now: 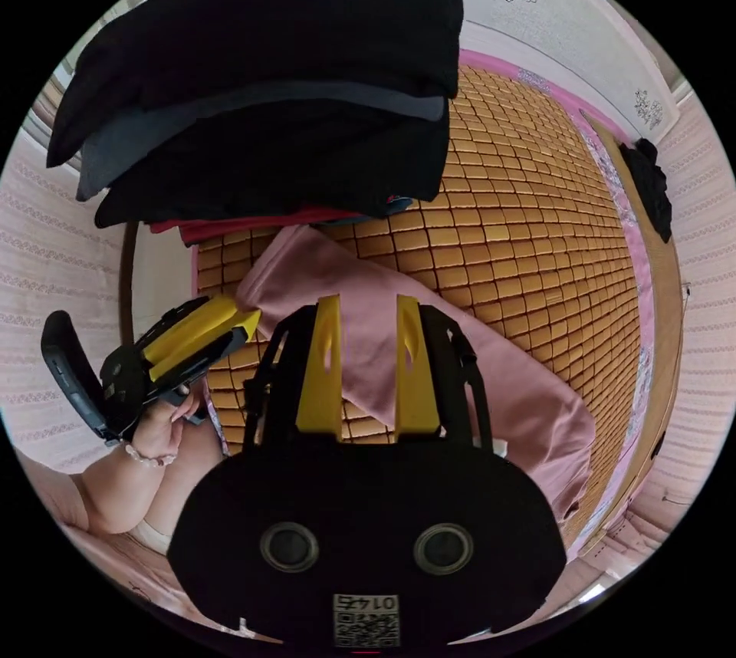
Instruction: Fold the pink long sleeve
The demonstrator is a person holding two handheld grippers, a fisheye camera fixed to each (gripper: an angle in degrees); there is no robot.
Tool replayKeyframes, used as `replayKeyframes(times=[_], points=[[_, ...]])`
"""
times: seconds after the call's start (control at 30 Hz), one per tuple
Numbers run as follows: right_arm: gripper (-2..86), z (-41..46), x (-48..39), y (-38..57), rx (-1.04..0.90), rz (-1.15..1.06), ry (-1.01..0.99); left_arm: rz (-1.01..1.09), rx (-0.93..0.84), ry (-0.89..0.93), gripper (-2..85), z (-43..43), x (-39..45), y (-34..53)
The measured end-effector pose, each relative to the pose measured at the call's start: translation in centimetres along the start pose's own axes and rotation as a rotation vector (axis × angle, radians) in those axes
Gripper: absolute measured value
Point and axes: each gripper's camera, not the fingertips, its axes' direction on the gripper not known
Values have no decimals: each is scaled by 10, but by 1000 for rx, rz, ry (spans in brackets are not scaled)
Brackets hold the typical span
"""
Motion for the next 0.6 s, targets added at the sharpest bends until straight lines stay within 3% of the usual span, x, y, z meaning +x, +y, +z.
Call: replayKeyframes(times=[0.1,0.23,0.4,0.5,0.6], points=[[89,22,-3,0,-104,25,0,36,-3,-25,60,-1,11,2],[19,16,3,22,-48,74,-5,108,23,-11,56,-7,30,5],[0,-19,26,64,62,100,-70,212,146,64,49,-36,66,12],[-2,-68,59,110,214,188,-146,329,273,147,48,-75,119,13],[-1,-141,103,193,484,364,-190,551,414,223,48,-118,199,10]])
